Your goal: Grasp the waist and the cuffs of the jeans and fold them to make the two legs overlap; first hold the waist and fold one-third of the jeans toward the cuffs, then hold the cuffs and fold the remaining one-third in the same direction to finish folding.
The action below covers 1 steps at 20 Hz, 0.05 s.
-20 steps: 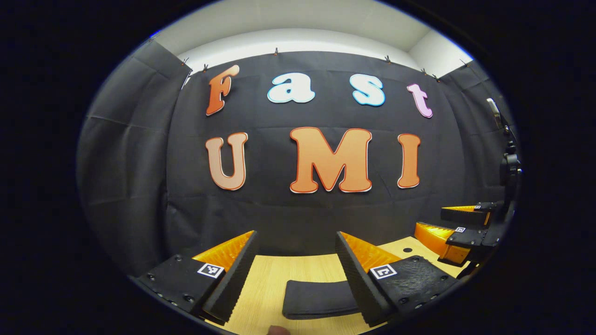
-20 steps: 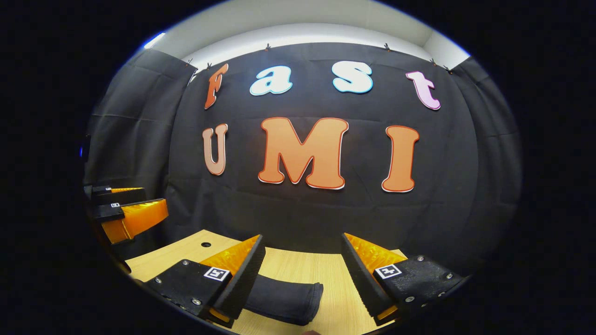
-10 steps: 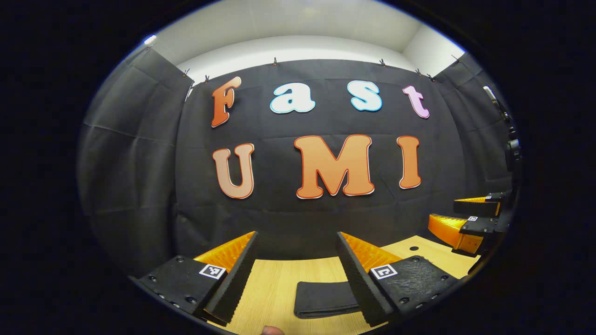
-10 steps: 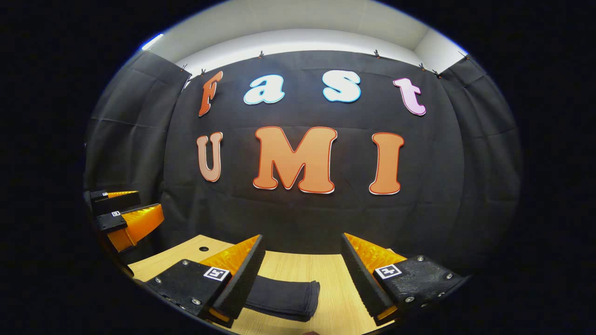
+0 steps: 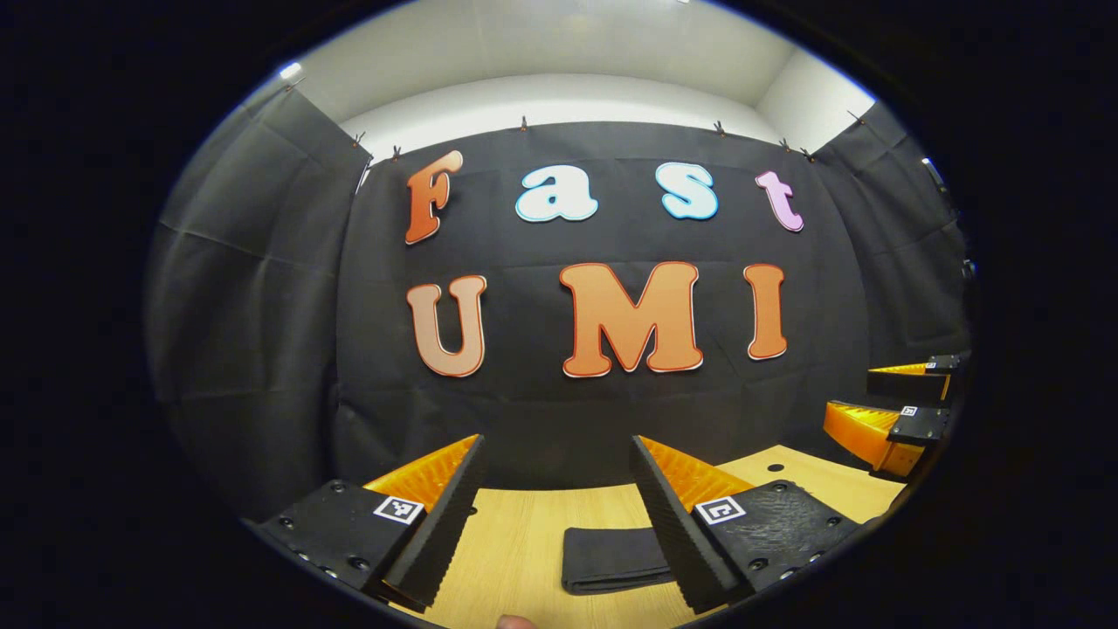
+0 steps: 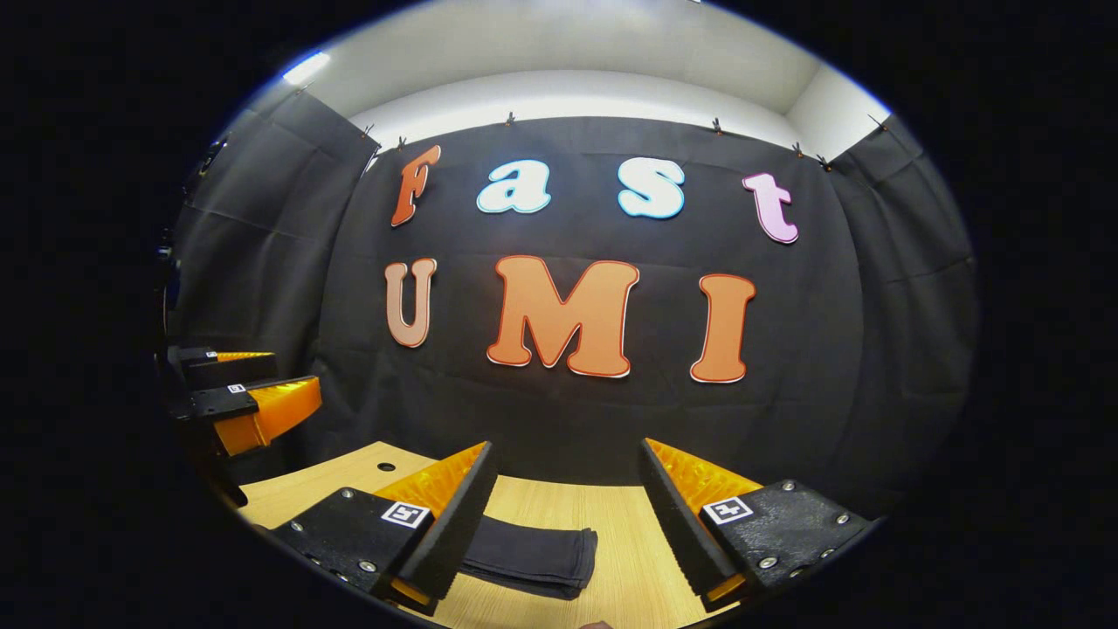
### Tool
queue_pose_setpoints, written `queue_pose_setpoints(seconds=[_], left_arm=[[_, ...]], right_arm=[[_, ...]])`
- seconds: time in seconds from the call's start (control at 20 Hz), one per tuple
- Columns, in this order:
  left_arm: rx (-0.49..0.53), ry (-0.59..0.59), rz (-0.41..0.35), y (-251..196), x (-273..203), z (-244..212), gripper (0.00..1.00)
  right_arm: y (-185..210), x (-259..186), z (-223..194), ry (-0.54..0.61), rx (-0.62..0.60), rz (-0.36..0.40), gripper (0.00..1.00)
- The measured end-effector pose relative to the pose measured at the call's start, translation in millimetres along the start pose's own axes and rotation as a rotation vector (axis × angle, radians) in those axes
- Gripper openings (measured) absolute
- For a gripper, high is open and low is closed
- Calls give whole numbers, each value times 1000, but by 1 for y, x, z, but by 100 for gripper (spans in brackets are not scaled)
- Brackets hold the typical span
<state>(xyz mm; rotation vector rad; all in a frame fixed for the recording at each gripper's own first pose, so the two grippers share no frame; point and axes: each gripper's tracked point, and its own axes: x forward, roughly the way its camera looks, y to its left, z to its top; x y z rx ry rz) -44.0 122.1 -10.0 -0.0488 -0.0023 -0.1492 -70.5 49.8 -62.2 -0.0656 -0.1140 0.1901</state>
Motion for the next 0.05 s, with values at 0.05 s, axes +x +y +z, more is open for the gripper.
queue_pose_setpoints(seconds=[0.05], left_arm=[[5,-10,-2,5,-1,5,97]], right_arm=[[-1,-3,0,5,-6,-7,98]])
